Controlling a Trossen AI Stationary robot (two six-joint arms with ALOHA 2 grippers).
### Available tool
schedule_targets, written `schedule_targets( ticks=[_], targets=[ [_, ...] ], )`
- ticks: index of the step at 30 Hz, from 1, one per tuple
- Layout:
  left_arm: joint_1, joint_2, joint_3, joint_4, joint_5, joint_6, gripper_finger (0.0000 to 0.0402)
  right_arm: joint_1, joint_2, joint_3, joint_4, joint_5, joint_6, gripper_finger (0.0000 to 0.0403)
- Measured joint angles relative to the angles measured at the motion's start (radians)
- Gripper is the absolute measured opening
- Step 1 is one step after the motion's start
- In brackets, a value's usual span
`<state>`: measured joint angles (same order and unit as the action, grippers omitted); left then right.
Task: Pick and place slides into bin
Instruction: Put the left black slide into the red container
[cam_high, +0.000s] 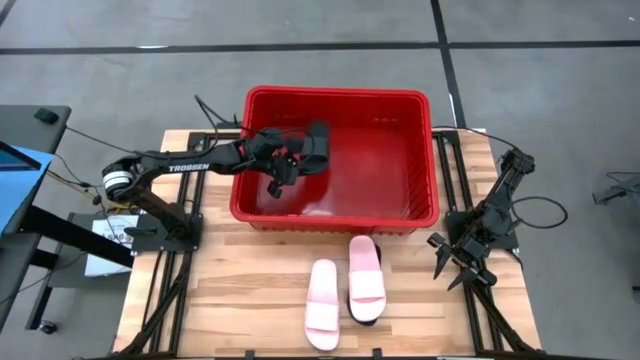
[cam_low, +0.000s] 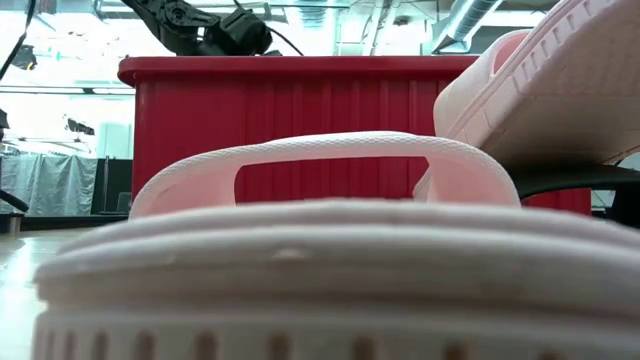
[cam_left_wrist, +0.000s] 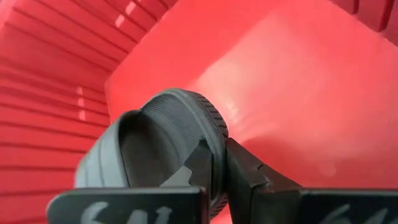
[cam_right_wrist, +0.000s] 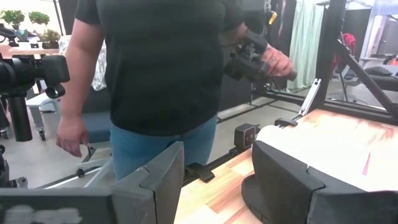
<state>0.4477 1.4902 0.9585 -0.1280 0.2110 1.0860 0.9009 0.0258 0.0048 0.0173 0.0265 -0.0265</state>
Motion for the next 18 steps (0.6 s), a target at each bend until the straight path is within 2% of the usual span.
schedule_targets(
  ticks=[7,18],
  targets=[
    [-0.005,0.000,0.000,-0.014,-0.021,-0.069,0.0006,0.000,0.000,0.000,0.000,0.000,0.000,0.0184],
    [-0.043,0.060,-0.001,-0.053,-0.062,-0.026,0.0006,0.000,0.000,0.000,0.000,0.000,0.000,0.0184]
  ],
)
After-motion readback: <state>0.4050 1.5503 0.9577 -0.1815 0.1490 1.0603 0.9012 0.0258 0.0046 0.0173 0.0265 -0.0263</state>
